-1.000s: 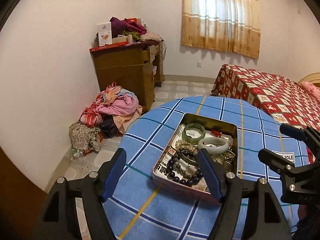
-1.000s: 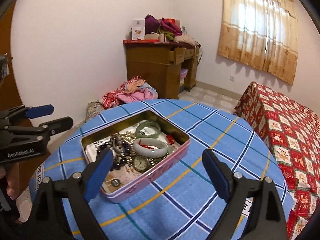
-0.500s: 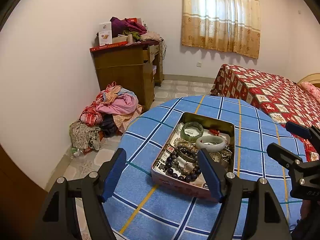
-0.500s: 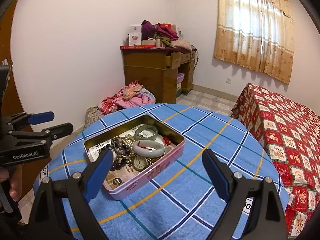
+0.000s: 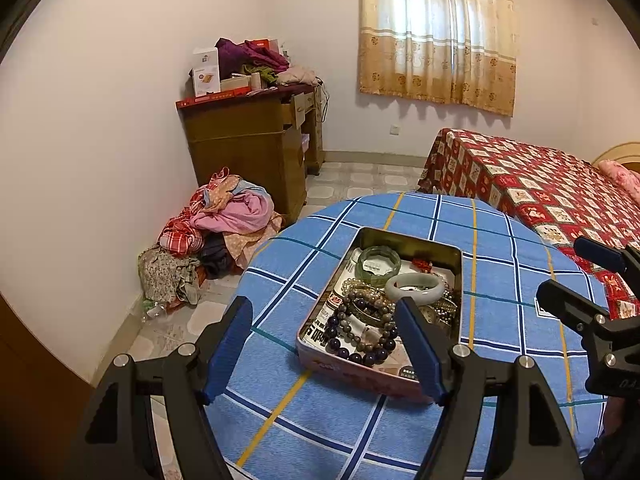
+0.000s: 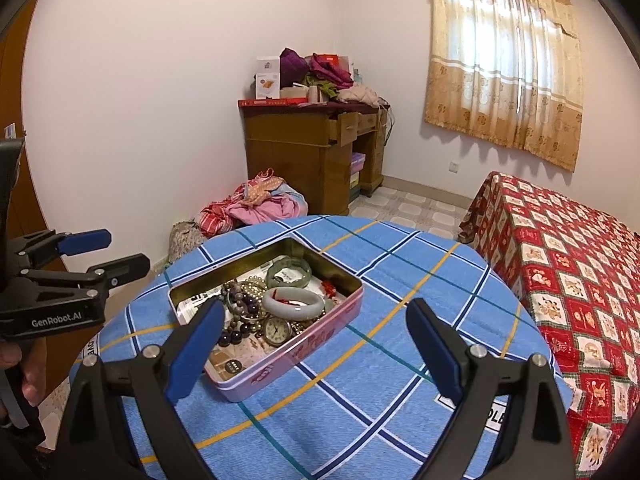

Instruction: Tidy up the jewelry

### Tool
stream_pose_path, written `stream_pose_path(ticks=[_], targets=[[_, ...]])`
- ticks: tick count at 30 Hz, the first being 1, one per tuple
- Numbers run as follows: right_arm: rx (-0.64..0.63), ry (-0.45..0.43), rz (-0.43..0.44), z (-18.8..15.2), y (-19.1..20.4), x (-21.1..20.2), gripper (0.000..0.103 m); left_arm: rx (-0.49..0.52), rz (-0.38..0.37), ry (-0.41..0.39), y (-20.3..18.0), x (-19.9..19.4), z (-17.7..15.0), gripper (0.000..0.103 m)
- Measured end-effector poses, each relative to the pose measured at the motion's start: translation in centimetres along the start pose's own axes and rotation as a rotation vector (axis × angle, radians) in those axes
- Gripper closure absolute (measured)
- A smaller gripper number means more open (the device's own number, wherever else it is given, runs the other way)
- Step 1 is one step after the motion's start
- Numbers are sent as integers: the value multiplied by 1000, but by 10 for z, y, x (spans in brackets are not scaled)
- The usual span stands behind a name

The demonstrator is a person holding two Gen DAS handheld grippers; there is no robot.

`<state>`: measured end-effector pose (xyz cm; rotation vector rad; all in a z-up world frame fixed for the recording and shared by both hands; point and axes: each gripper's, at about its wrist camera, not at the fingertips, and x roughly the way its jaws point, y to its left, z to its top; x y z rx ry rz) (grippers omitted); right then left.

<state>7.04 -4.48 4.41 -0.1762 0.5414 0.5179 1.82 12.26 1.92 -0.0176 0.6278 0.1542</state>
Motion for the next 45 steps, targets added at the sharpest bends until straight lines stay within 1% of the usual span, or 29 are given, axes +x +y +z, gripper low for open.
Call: stream_pose_path(ticks=[20, 27, 32, 34, 36, 38, 41, 45], targets=[[5, -3, -2, -2, -2, -3, 8, 15, -14, 0, -9, -2, -1, 29], [14, -10, -7, -3, -5, -6, 8, -3, -28, -8, -8, -2, 0, 29], [15, -11, -8, -3, -6, -5, 8, -11, -27, 4, -7, 2, -1, 28], [16, -11, -8, -3, -6, -5, 7, -10, -18, -2, -7, 1, 0, 26], [16, -10, -6, -3, -6, -5, 7, -7, -1, -15, -7, -2, 0, 17], [14, -9, -6, -3, -6, -5, 7, -5, 15, -28, -7, -4, 1, 14], [14, -7, -4, -4, -6, -4, 7, 13, 36, -47, -9, -5, 0, 14], [14, -6, -4, -6, -5, -4, 7, 28, 39, -54, -12, -6, -1, 14]])
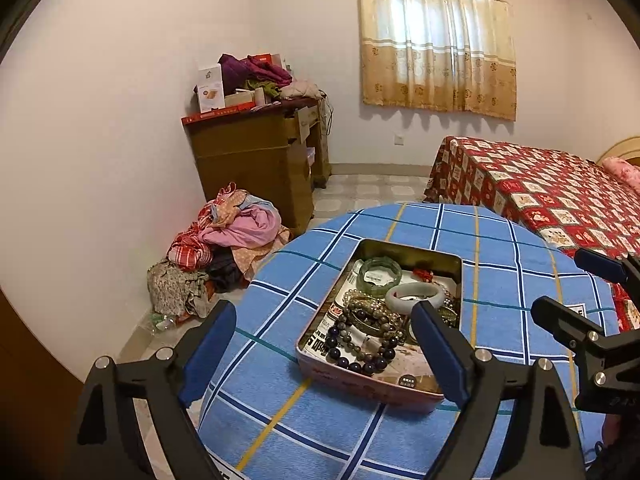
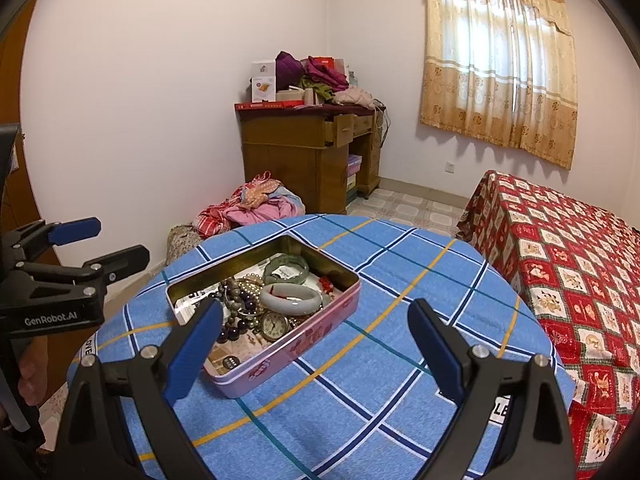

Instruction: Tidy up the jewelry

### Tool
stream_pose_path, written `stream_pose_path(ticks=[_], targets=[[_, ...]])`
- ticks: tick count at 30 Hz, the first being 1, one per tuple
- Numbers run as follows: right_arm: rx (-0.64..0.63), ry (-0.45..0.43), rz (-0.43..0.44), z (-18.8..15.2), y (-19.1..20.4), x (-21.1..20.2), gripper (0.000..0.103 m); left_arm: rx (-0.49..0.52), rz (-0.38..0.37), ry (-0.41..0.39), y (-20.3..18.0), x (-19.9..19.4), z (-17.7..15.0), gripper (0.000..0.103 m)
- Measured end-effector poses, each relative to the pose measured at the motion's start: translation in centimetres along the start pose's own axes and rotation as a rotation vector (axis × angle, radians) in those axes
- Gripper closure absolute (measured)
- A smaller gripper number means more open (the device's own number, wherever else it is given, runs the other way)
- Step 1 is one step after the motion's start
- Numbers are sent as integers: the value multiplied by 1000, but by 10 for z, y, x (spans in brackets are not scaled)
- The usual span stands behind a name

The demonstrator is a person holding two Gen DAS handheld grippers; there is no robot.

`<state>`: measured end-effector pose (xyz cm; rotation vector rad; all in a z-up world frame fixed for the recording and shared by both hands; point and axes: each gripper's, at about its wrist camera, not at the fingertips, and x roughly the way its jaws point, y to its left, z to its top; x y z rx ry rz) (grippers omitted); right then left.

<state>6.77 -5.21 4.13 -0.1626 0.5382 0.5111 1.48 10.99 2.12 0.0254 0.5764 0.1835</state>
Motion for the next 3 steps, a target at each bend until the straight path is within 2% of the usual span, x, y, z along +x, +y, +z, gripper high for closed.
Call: stream_pose_path(ticks=[3], targets=[[3, -1, -2, 0, -1, 0, 7, 5, 0, -6, -1, -1, 1, 14]])
